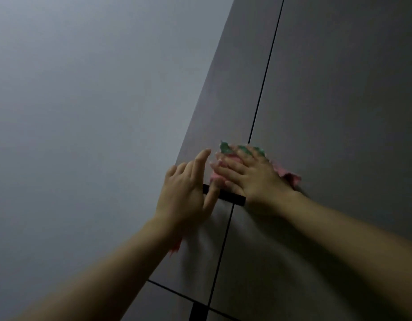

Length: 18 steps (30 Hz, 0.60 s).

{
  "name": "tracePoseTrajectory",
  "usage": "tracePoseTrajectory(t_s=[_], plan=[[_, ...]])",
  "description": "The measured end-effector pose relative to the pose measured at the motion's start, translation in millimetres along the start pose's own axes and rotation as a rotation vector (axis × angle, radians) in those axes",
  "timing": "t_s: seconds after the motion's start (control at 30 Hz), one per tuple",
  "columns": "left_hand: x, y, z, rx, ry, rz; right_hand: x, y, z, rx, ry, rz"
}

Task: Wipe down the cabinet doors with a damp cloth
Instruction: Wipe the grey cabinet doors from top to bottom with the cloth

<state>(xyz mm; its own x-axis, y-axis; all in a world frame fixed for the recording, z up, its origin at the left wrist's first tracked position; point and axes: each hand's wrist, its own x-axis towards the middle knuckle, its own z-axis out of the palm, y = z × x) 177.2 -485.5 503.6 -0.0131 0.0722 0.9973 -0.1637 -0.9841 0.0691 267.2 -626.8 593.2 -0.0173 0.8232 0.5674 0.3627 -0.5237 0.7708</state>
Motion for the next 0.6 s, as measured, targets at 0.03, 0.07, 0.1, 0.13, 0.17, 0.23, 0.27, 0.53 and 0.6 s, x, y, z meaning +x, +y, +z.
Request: tracePoseTrajectory(t_s=[0.03, 0.07, 0.1, 0.13, 0.17, 0.23, 0.27, 0.53, 0.6], plan=[[-1, 0, 0, -0.009, 0.009, -0.006, -17, 2, 2, -0.006, -0.012, -0.053], [-1, 0, -1, -0.023, 0.015, -0.015, -29, 6, 2, -0.009, -0.019, -0.081], [-1, 1, -1, -0.039, 0.020, -0.022, -35, 9, 1, -0.013, -0.028, -0.079], [-1, 2, 0, -0.055, 0.023, -0.031, -35, 11, -1, -0.016, -0.029, -0.060], [0, 1, 0, -0.065, 0.024, -0.033, -28, 9, -3, -0.010, -0.019, -0.032], [-2, -1, 1, -0.072, 0.024, -0.037, -4, 4, -4, 0.020, -0.006, 0.030], [-2, -1, 1, -0.068, 0.021, -0.041, 8, 1, -2, 0.031, 0.006, 0.057], [2, -1, 3, -0.052, 0.019, -0.062, -106, -23, 24, 0.084, 0.066, -0.020], [2, 0, 2, -0.043, 0.000, -0.071, -138, -27, 33, 0.100, 0.099, -0.043]])
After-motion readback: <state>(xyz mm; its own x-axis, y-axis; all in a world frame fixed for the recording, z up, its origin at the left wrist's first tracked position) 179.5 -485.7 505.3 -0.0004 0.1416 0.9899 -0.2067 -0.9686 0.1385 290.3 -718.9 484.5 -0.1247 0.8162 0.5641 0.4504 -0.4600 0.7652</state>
